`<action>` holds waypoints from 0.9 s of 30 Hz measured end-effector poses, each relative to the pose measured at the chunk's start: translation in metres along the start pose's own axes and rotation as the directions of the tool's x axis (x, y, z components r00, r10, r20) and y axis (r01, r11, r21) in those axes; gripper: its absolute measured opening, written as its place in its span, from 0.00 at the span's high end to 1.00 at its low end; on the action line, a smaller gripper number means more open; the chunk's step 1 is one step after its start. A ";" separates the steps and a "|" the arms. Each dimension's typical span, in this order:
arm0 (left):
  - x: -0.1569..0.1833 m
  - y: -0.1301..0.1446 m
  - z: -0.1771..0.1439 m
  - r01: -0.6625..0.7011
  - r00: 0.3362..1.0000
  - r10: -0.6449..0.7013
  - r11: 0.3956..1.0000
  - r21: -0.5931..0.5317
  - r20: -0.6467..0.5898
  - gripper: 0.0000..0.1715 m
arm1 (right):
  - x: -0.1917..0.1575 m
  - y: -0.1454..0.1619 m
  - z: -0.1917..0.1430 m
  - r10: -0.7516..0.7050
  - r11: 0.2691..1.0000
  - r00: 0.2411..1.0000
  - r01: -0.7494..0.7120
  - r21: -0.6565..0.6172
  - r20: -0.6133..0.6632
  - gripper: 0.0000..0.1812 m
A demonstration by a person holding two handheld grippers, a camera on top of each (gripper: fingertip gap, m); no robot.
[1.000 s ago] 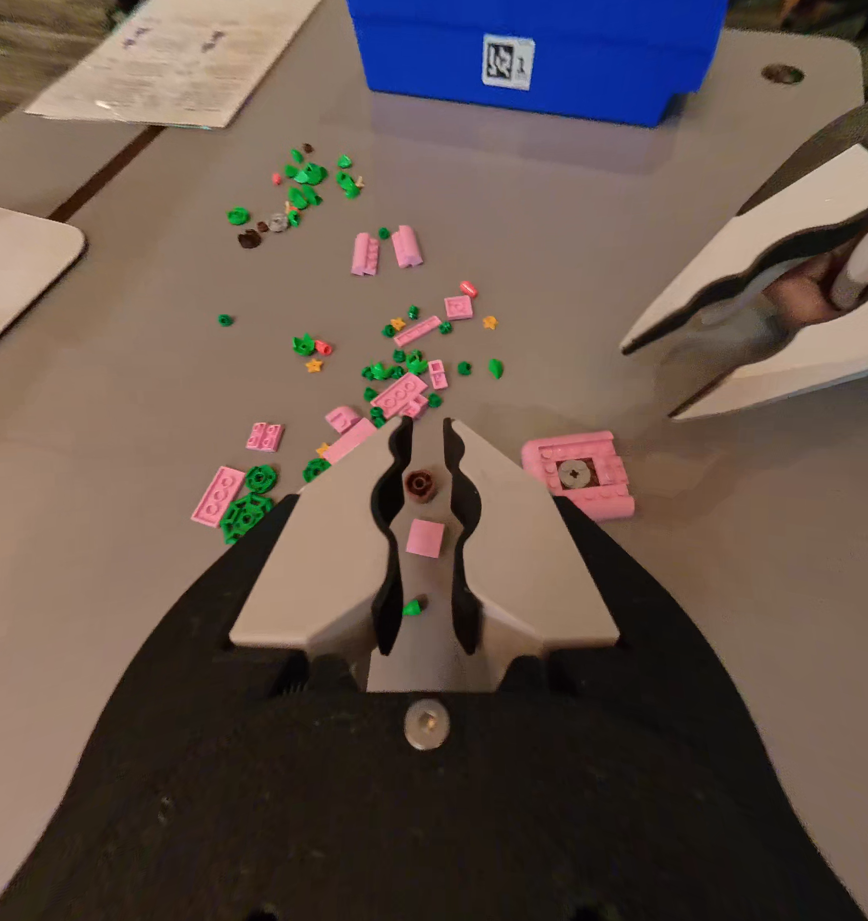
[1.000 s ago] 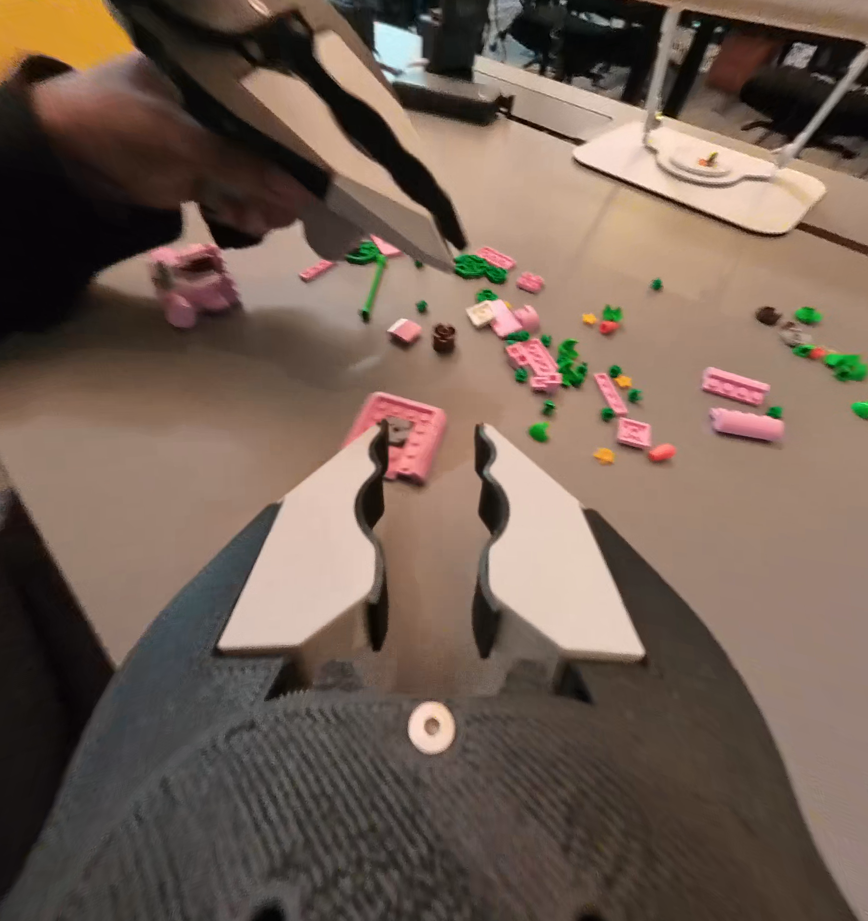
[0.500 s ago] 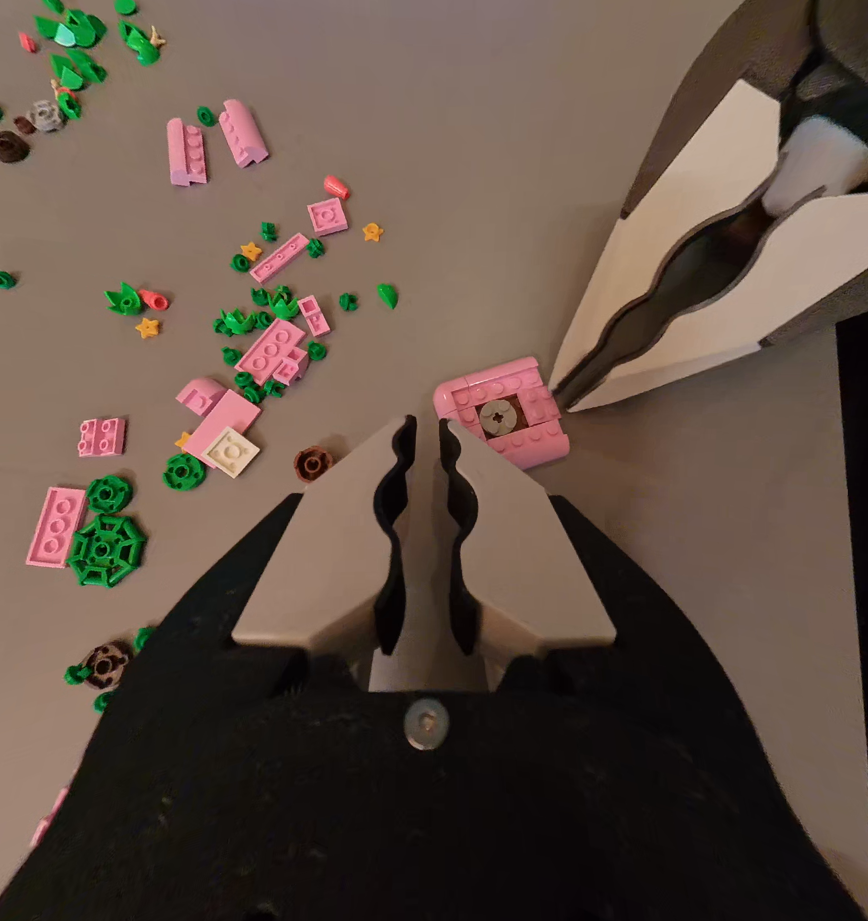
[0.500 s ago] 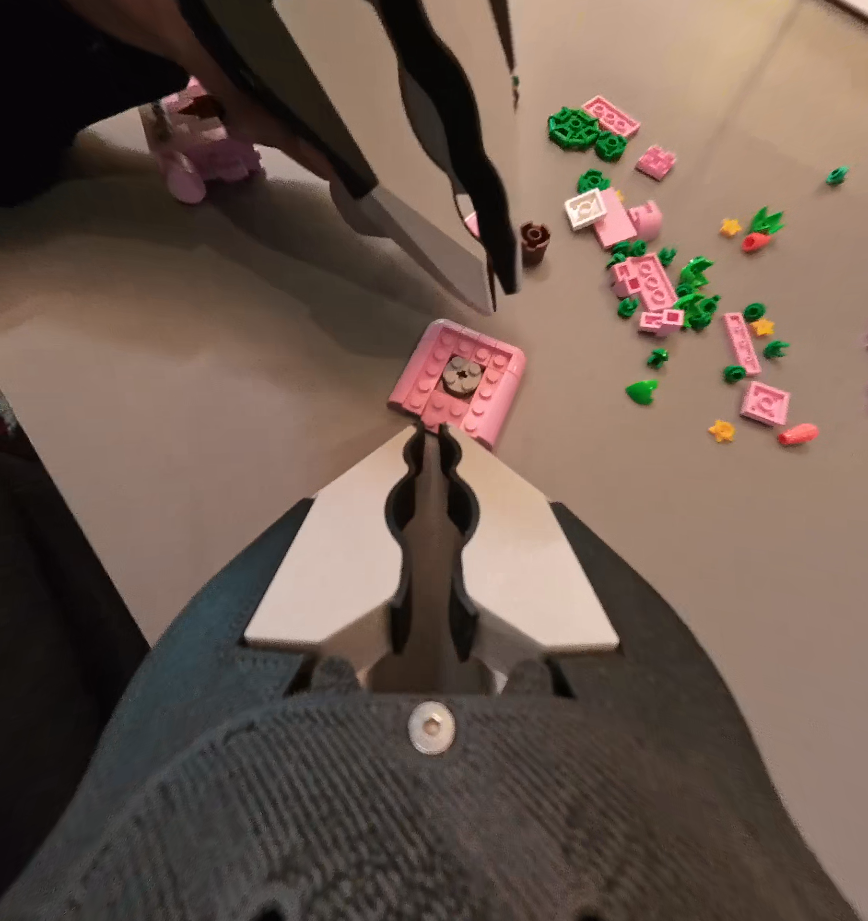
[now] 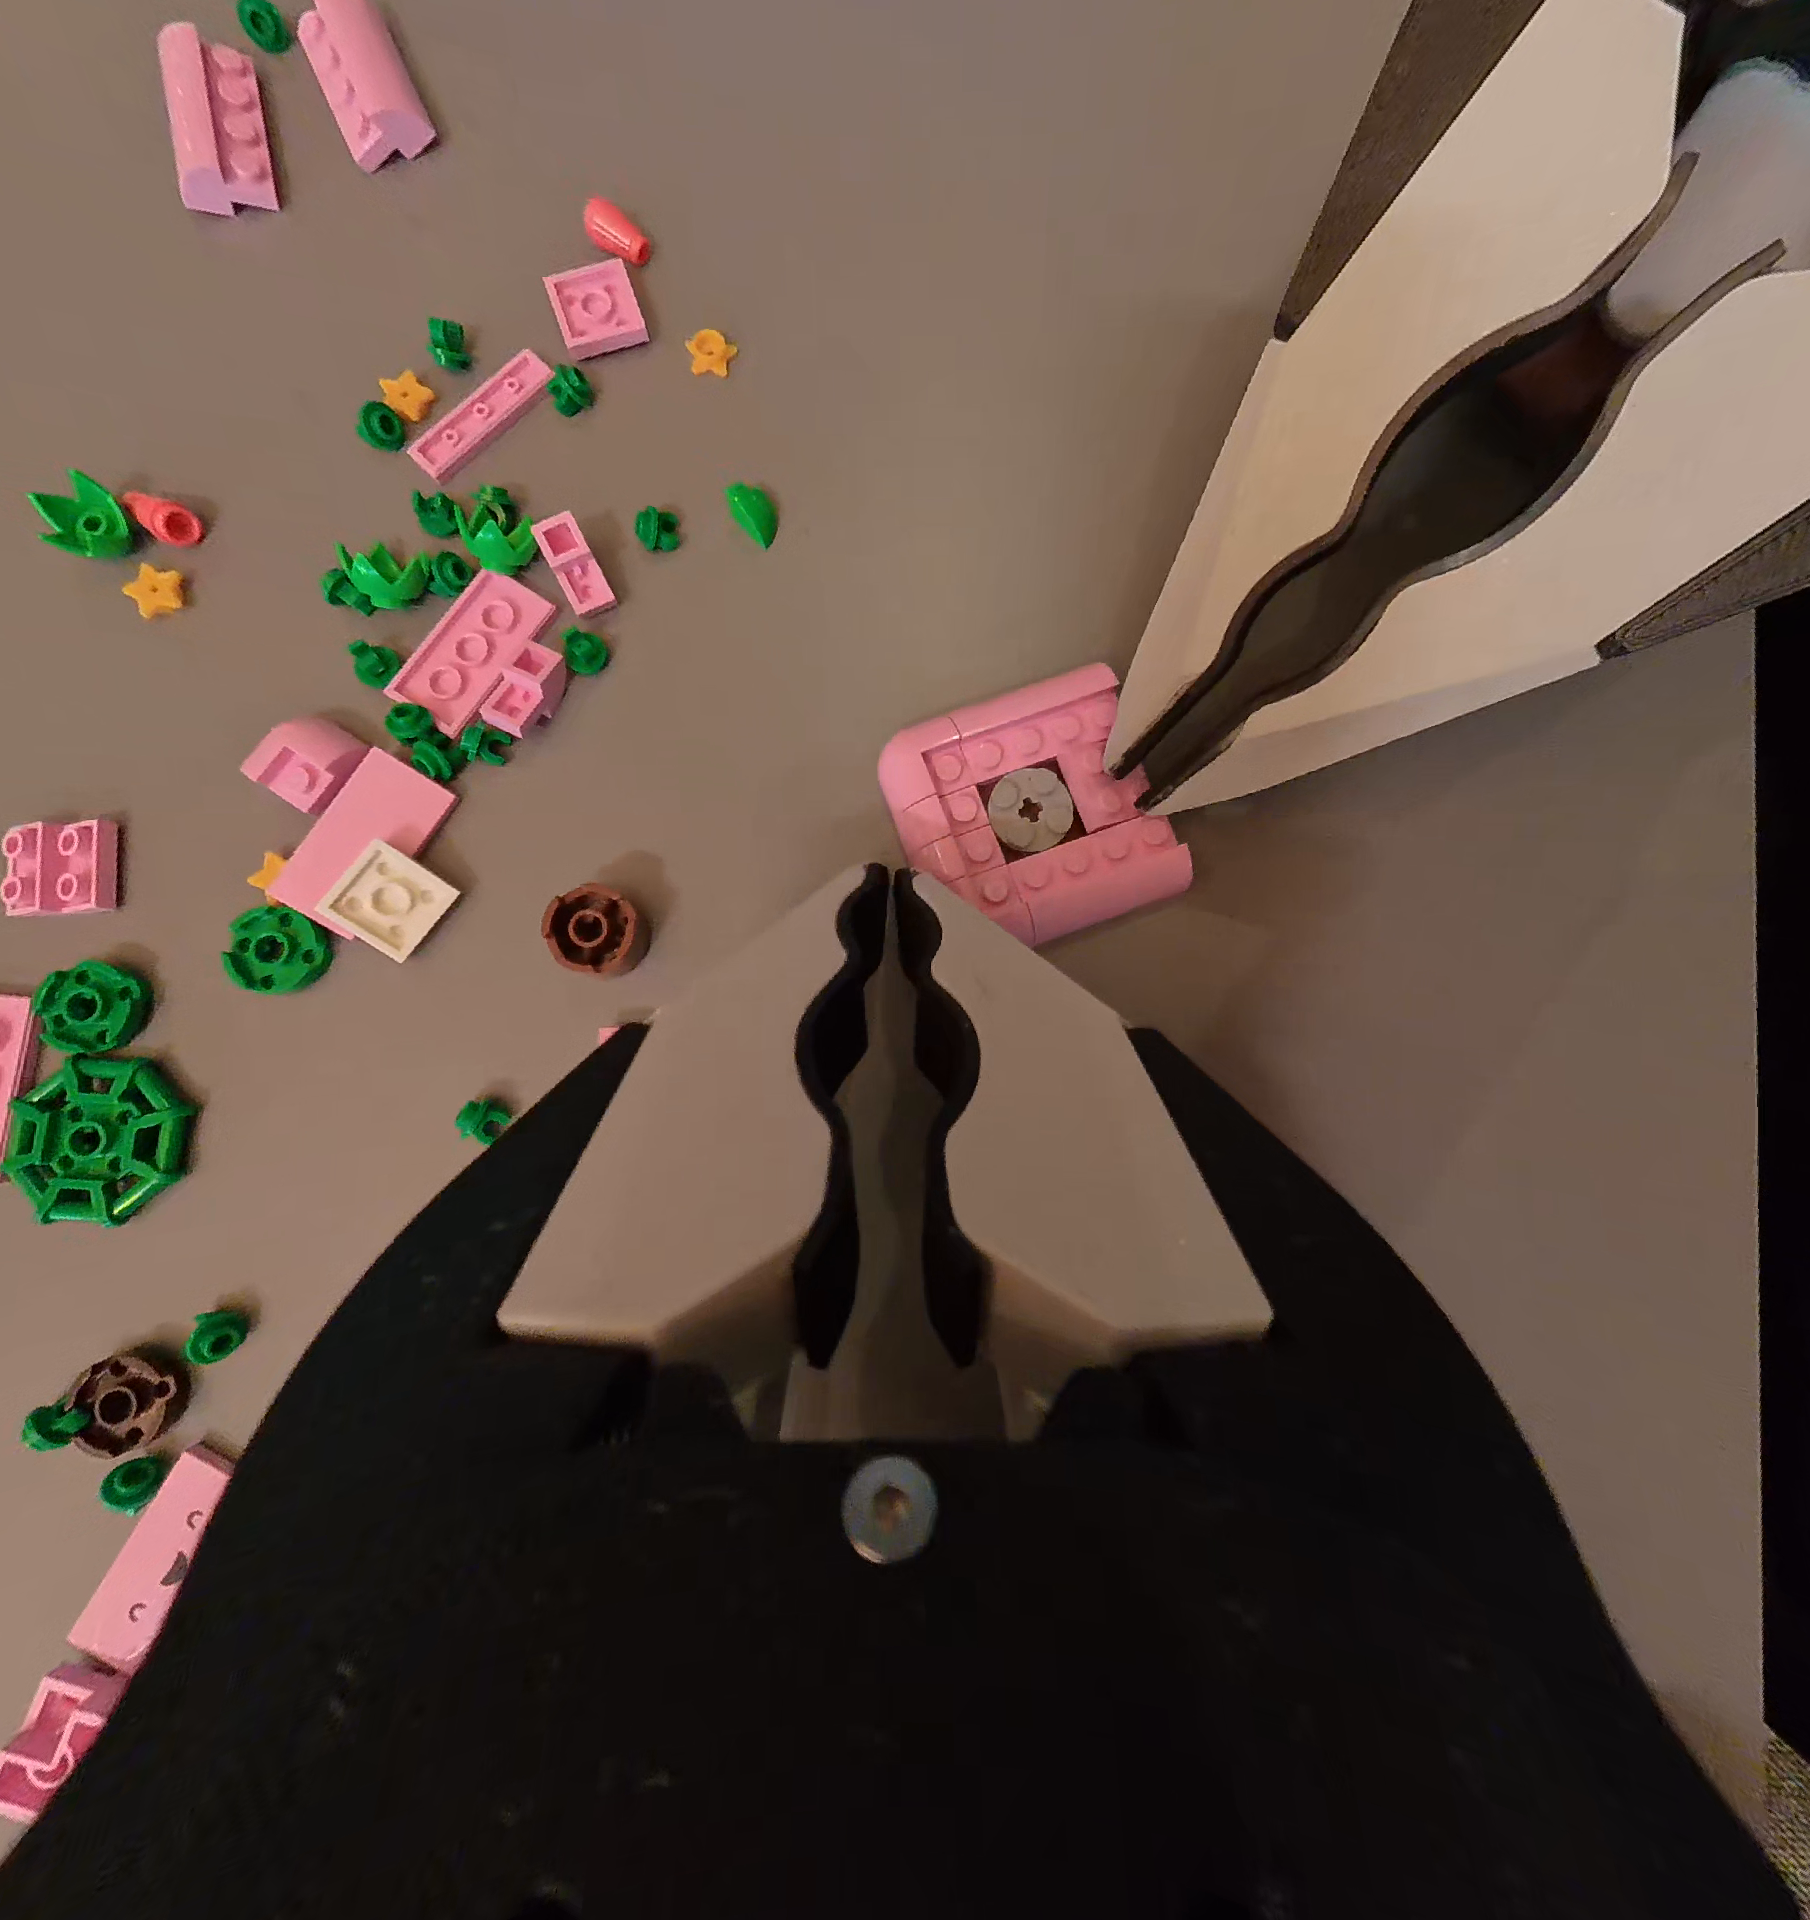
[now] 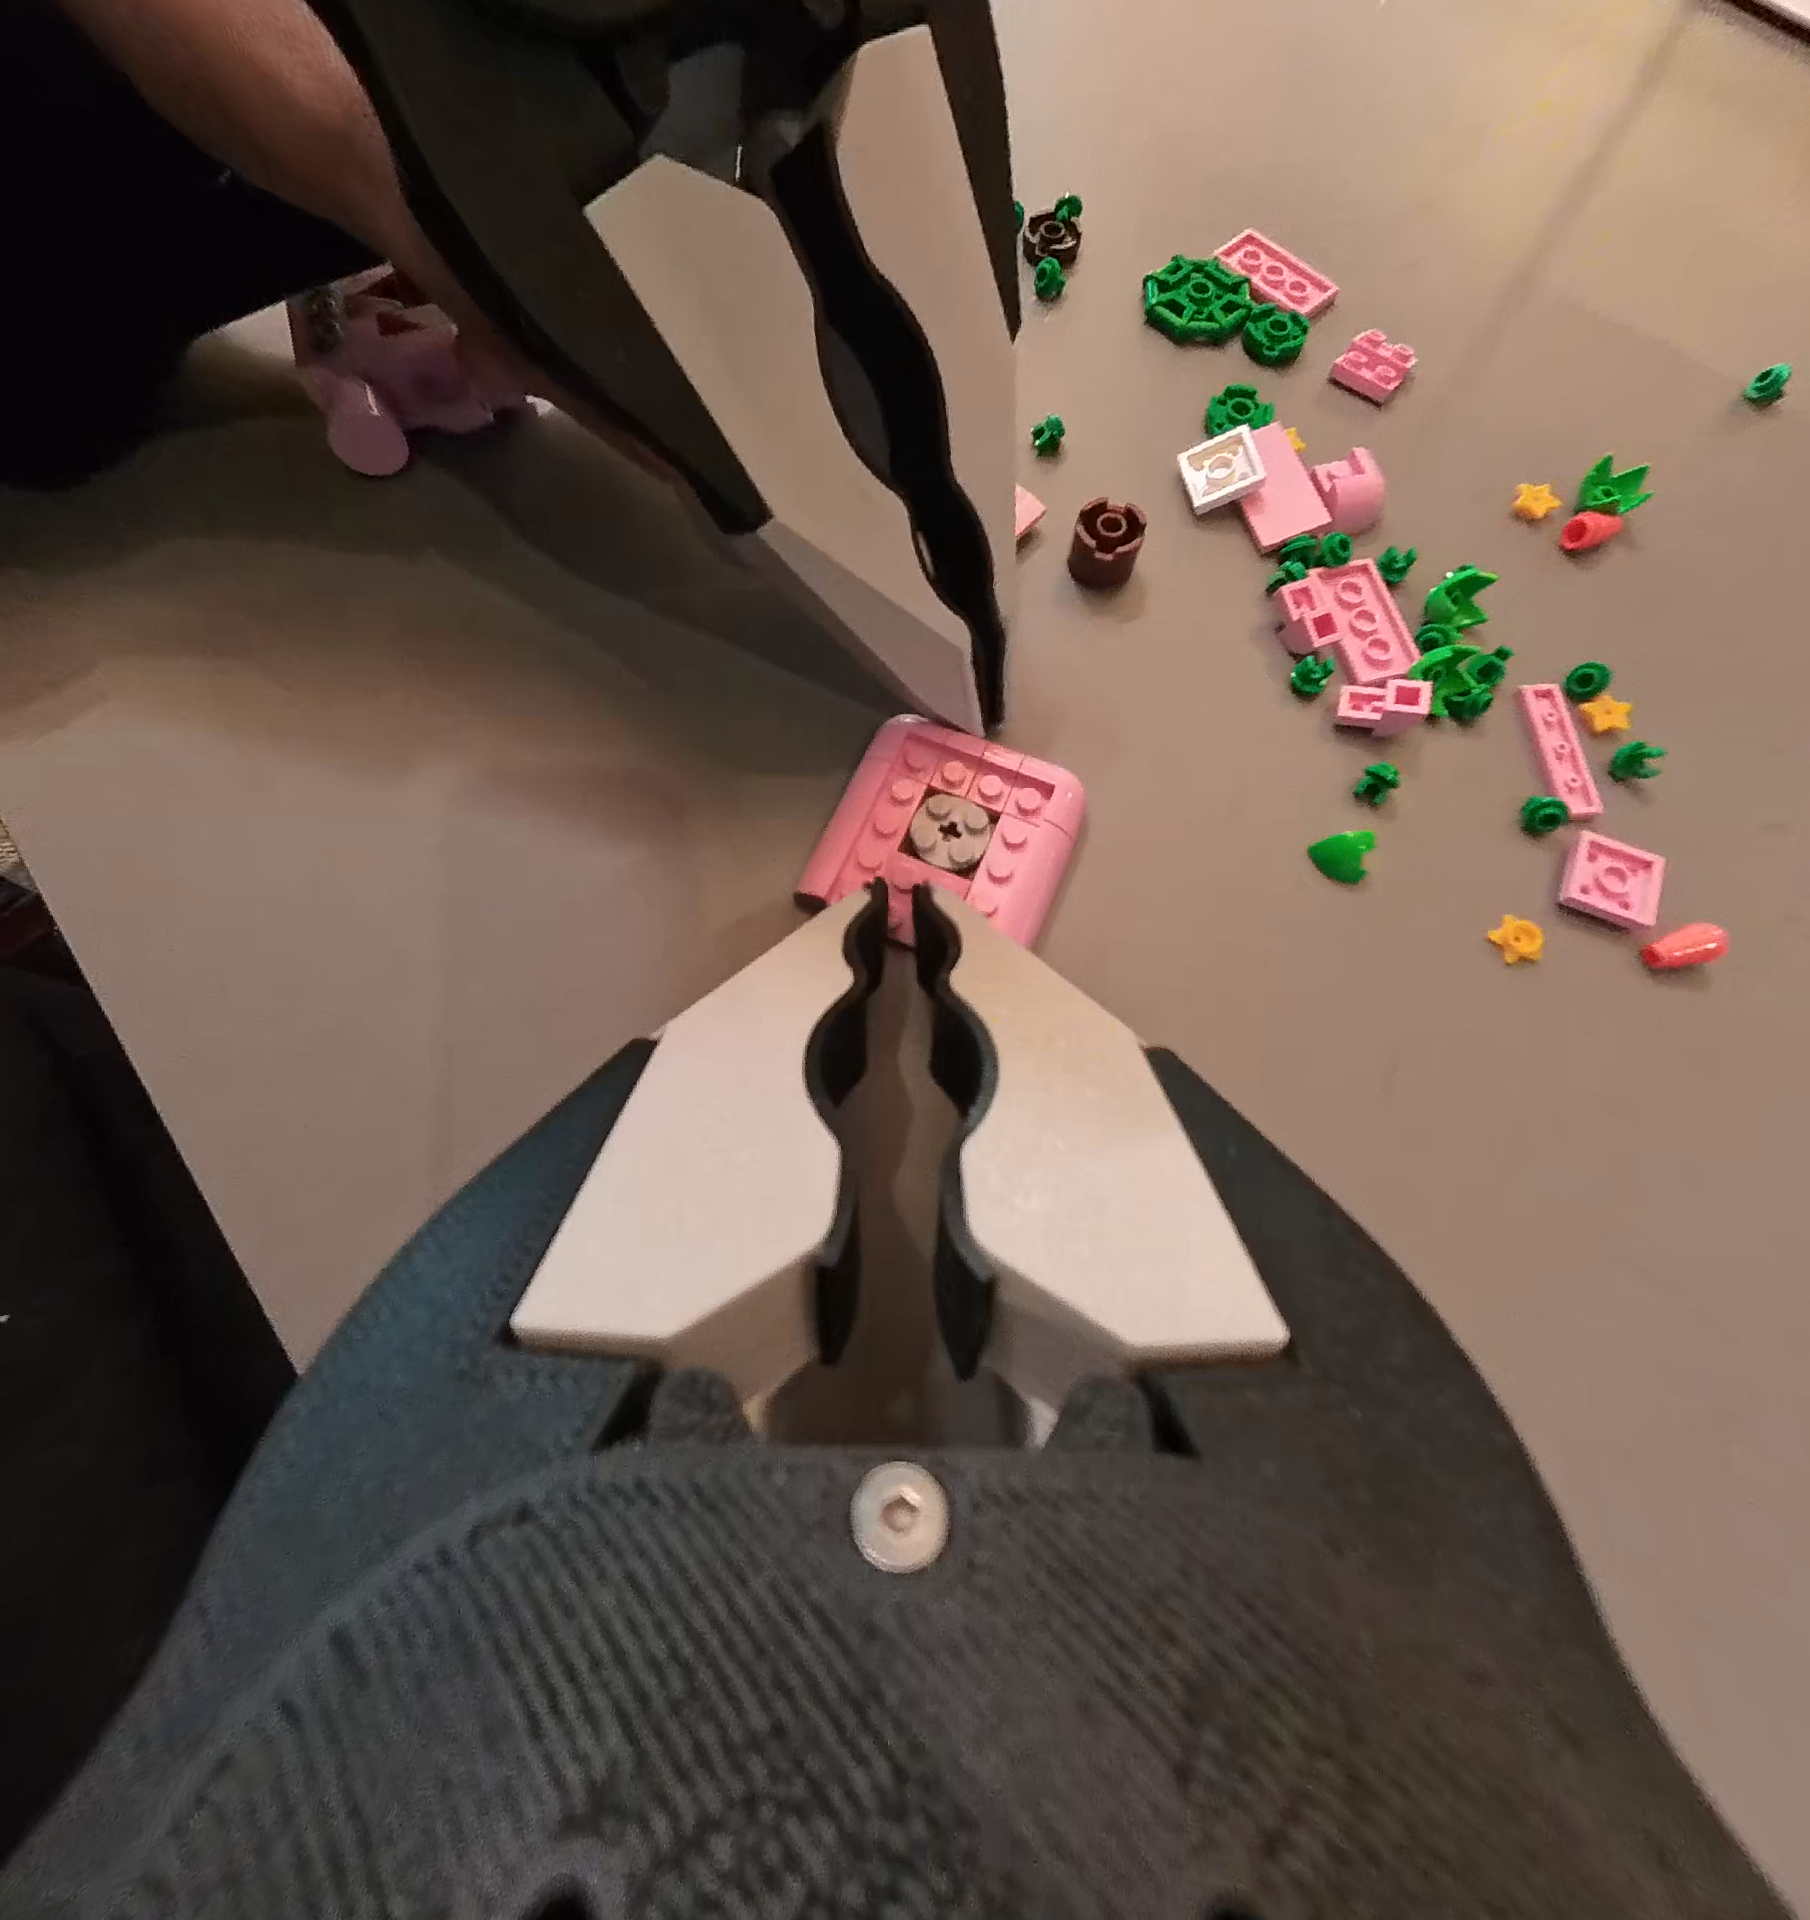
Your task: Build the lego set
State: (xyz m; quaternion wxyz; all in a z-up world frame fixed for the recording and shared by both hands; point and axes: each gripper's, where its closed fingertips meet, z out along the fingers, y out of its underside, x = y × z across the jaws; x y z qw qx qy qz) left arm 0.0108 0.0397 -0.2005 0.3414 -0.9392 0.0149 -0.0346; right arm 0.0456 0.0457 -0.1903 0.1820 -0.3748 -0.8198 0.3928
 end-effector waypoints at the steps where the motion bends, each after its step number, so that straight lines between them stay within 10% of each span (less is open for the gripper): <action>1: 0.000 0.000 0.000 0.000 1.000 0.000 1.000 0.000 0.001 1.00 | 0.000 0.000 0.000 -0.001 1.000 1.000 0.001 0.003 0.000 0.98; 27: 0.000 0.000 0.001 -0.045 0.998 0.045 0.999 -0.008 0.047 1.00 | 0.007 -0.003 0.004 -0.027 0.999 0.998 0.024 -0.043 -0.056 1.00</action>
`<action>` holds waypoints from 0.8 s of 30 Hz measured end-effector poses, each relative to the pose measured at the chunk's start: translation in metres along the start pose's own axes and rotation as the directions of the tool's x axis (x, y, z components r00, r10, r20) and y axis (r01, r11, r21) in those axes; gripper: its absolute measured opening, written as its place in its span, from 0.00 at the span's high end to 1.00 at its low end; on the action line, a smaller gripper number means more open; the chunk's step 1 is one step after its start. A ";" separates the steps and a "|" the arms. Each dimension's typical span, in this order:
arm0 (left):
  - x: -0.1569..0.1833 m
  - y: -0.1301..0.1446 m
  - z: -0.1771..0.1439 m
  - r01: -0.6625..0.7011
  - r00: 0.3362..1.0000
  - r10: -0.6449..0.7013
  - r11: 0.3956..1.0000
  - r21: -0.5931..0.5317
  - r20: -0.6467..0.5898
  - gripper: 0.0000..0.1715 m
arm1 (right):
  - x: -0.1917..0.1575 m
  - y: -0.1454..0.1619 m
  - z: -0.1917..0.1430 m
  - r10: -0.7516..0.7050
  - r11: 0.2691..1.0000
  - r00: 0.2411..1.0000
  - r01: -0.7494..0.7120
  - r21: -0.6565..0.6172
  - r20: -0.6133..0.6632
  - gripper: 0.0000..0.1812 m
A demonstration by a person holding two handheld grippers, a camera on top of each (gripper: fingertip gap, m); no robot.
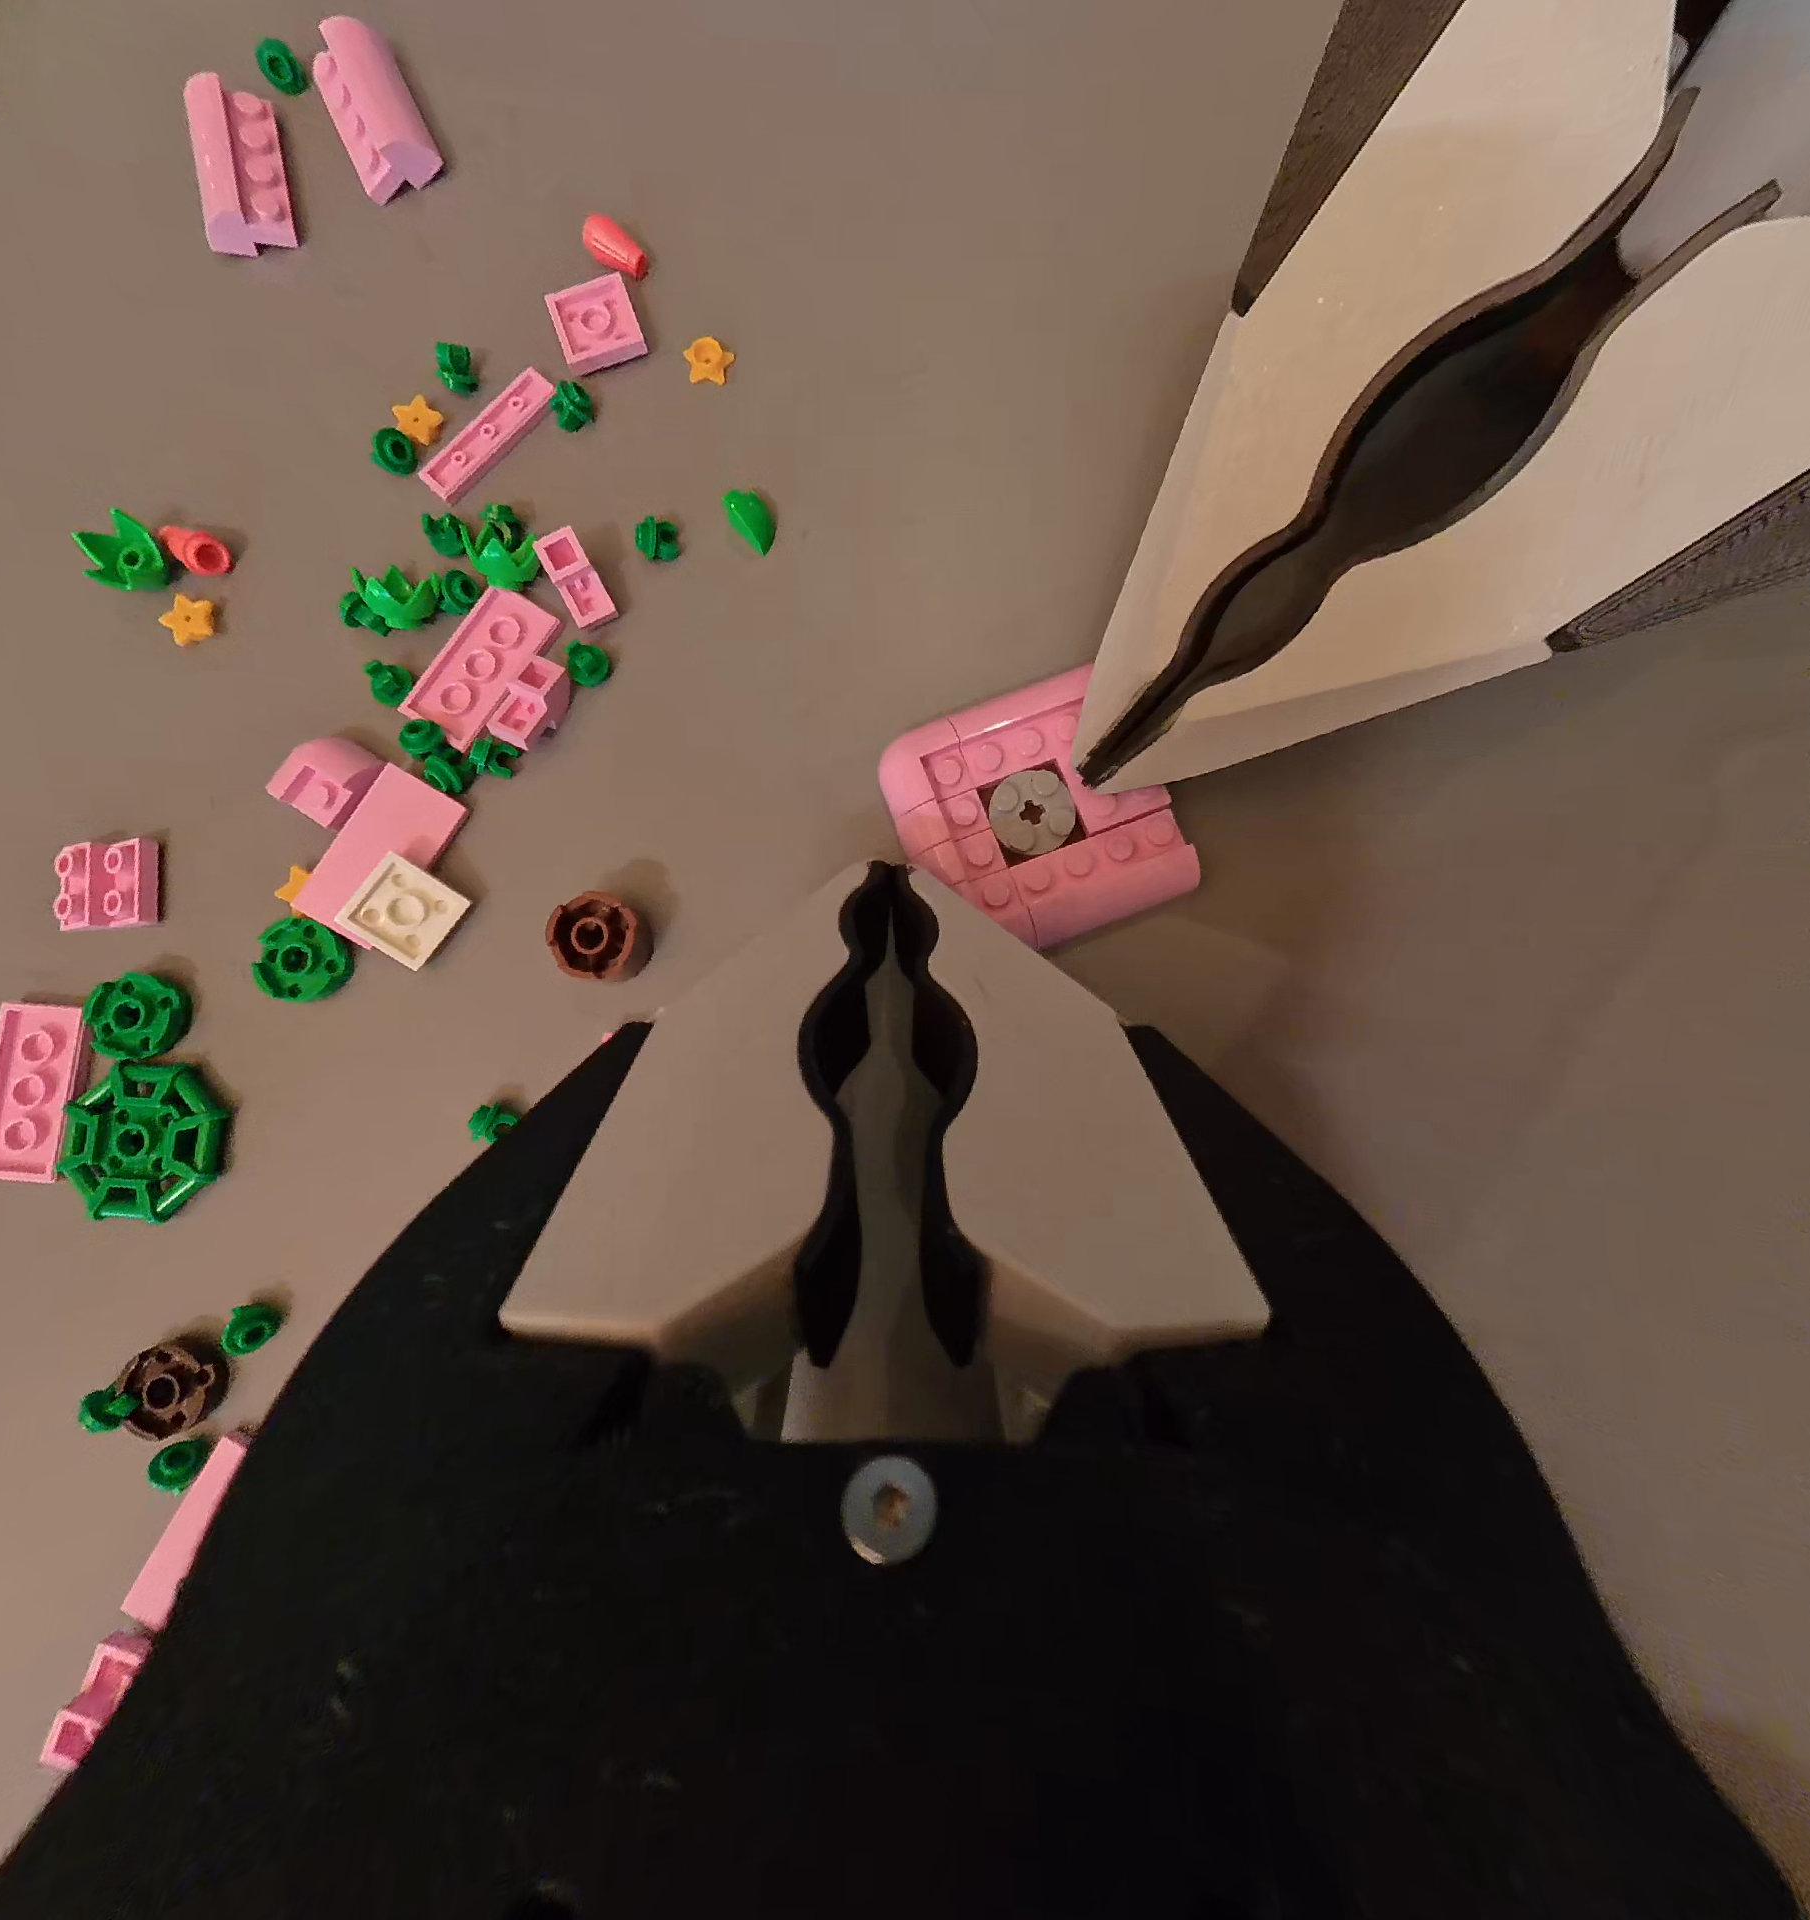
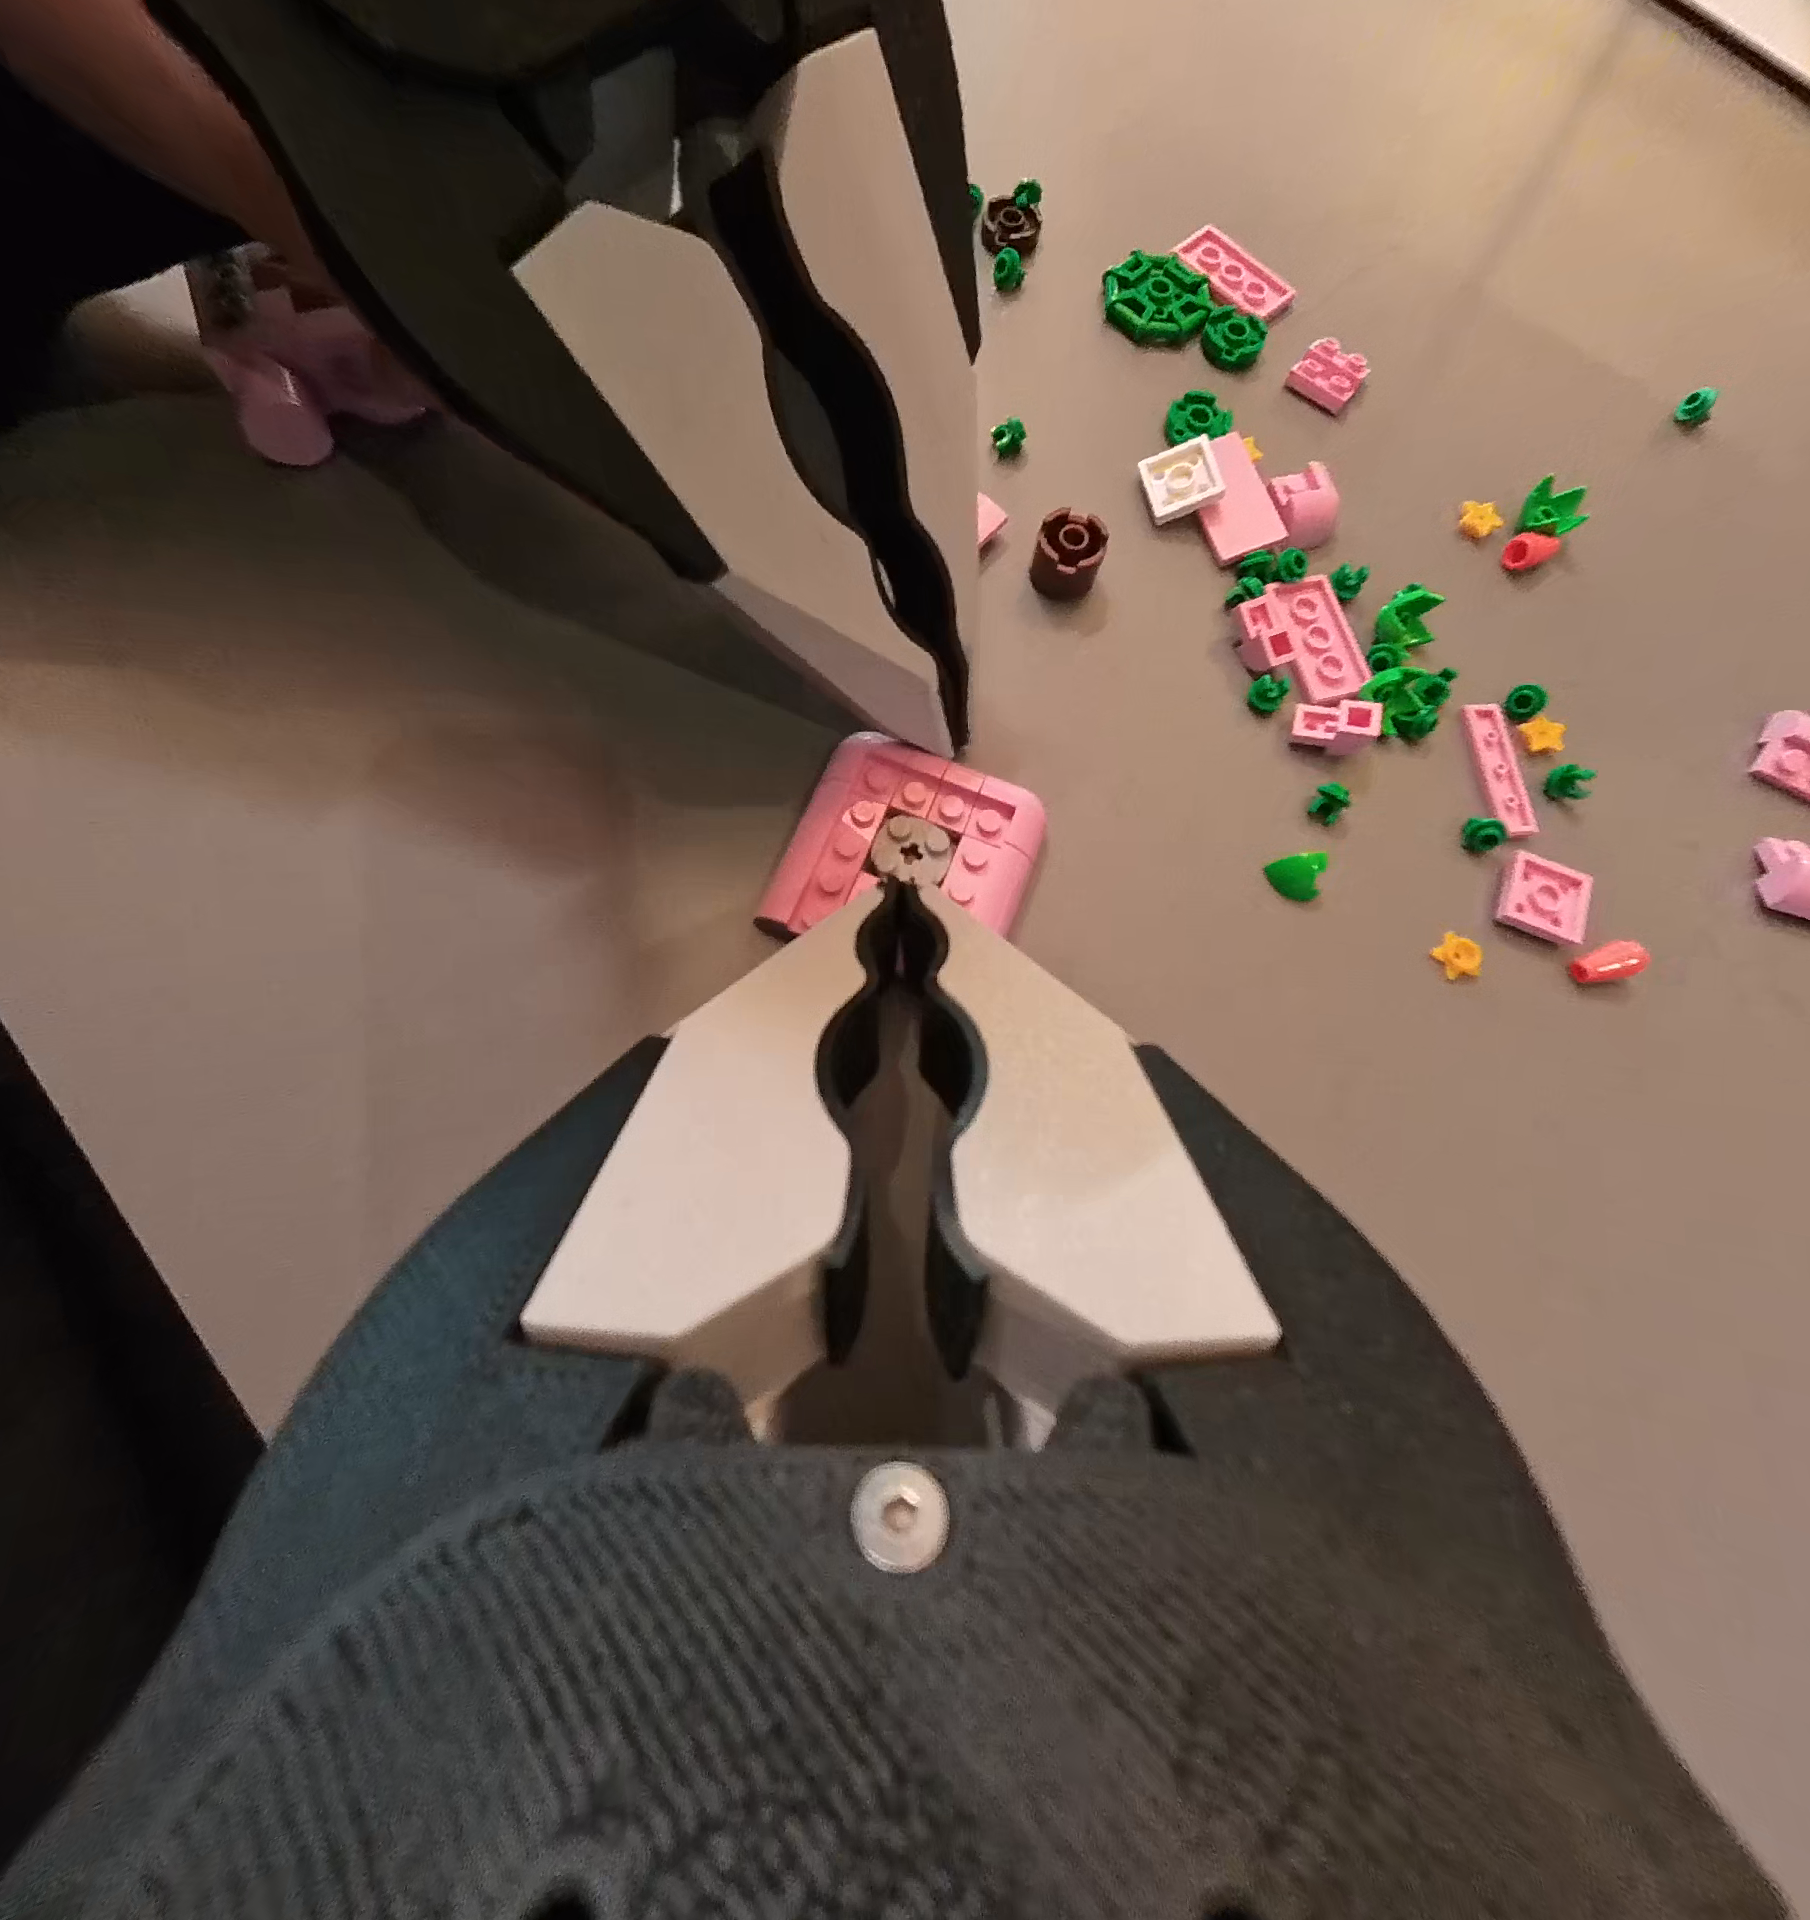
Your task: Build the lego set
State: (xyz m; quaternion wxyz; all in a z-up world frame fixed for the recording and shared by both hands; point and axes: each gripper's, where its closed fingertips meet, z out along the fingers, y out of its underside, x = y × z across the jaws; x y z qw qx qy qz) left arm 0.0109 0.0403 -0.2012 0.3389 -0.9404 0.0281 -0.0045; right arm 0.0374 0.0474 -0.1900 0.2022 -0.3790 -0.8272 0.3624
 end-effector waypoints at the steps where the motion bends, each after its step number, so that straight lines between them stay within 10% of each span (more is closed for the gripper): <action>1: 0.000 0.000 0.000 -0.003 1.000 0.003 1.000 0.000 0.003 1.00 | 0.000 0.000 0.000 0.001 1.000 1.000 -0.001 -0.002 0.003 1.00; 24: 0.000 0.001 0.000 0.013 1.000 -0.012 1.000 -0.006 0.004 1.00 | -0.001 0.003 0.001 -0.097 0.977 0.995 0.098 -0.188 0.012 1.00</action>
